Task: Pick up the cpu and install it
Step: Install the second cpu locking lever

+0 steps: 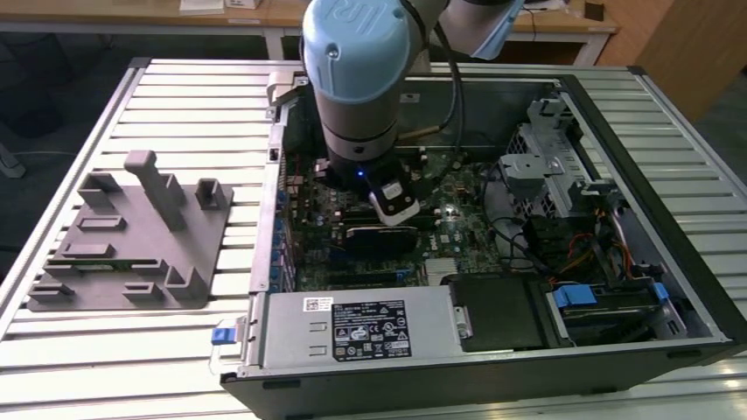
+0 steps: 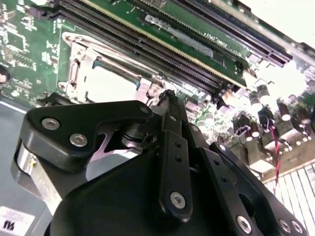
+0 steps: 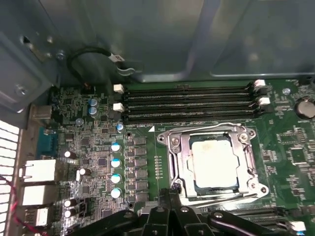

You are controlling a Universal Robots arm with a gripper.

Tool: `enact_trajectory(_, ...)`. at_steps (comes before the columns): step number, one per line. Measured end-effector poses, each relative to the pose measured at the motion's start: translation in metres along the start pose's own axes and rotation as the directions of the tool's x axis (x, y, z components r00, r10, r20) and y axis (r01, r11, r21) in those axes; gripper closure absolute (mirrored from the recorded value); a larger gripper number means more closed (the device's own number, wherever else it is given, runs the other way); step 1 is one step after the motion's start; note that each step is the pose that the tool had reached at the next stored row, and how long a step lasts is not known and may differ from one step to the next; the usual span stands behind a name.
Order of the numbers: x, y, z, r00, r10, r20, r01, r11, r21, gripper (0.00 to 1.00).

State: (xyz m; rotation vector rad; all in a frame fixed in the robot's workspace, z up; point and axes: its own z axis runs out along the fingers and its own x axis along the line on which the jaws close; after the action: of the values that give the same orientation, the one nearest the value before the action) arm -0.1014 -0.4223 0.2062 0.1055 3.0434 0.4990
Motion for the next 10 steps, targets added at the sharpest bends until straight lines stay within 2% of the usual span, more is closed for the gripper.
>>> enact_trajectory(2, -0.0004, 0.0014, -0.0041, 1.0000, 0.000, 0.0004, 0.000, 1.0000, 0.0052, 0.89)
enact_trajectory(4, -0.0008, 0.0028, -0.0078, 1.0000, 0.000, 0.0015, 0.000, 0.9999, 0.0155, 0.89)
enact_trajectory(6, -0.0013, 0.0037, -0.0104, 1.0000, 0.000, 0.0028, 0.000, 0.9994, 0.0343, 0.89)
enact_trajectory(8, -0.0019, 0.0045, -0.0112, 1.0000, 0.000, 0.0049, -0.001, 0.9983, 0.0584, 0.89)
enact_trajectory(10, -0.0033, 0.0055, -0.0108, 1.0000, 0.001, 0.0066, -0.002, 0.9972, 0.0743, 0.89)
